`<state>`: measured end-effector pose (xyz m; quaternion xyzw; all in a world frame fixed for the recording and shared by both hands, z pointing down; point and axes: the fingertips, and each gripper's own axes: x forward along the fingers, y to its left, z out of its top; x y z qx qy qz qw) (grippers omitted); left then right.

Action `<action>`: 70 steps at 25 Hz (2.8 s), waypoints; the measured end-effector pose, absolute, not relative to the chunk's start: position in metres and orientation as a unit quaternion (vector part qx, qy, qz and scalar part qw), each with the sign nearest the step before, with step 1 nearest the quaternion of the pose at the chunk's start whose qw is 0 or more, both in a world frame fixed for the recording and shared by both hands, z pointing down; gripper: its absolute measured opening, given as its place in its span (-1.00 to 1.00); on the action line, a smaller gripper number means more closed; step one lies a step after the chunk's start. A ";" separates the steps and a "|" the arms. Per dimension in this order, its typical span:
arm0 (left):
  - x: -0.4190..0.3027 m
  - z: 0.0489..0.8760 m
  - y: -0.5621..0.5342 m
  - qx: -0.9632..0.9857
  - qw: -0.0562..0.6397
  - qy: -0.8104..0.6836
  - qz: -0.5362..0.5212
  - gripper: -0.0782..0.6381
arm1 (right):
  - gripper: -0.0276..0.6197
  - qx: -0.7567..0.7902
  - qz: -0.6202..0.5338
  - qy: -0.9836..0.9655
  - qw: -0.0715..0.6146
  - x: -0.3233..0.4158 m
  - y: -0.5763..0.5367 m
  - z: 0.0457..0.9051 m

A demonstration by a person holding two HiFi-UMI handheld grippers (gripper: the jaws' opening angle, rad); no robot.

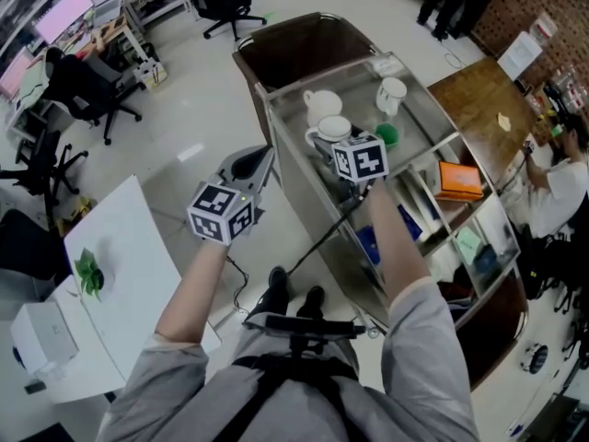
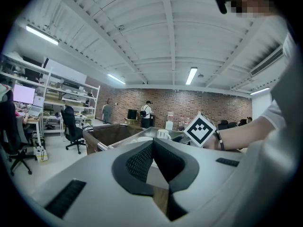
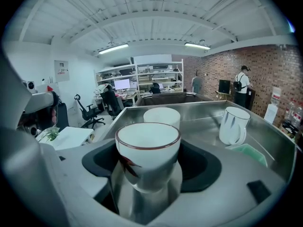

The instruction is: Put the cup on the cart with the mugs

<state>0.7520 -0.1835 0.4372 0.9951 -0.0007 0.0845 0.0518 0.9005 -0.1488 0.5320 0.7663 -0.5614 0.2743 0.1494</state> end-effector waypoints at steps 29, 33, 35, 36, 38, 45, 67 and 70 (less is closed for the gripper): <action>0.753 0.448 -0.180 0.994 0.063 0.004 0.092 -0.78 | 0.40 0.741 0.322 -0.544 0.226 0.899 -0.141 0.549; 0.753 0.448 -0.177 0.994 0.063 0.004 0.092 -0.78 | 0.40 0.743 0.325 -0.547 0.210 0.896 -0.138 0.544; 0.752 0.448 -0.175 0.994 0.062 0.003 0.092 -0.78 | 0.44 0.748 0.321 -0.544 0.204 0.898 -0.135 0.538; 0.751 0.448 -0.174 0.994 0.061 0.002 0.092 -0.78 | 0.44 0.752 0.317 -0.541 0.204 0.899 -0.132 0.535; 0.750 0.448 -0.170 0.994 0.060 0.002 0.093 -0.78 | 0.44 0.758 0.308 -0.539 0.200 0.899 -0.128 0.528; 0.743 0.441 -0.148 0.995 0.052 -0.007 0.089 -0.78 | 0.44 0.778 0.274 -0.548 0.136 0.890 -0.104 0.490; 0.635 0.441 -0.131 0.994 0.035 -0.028 0.095 -0.78 | -0.89 0.813 0.152 -0.562 0.013 0.761 -0.018 0.415; 0.610 0.449 -0.134 0.994 0.039 -0.023 0.101 -0.78 | -0.89 0.820 0.161 -0.548 0.013 0.738 -0.012 0.431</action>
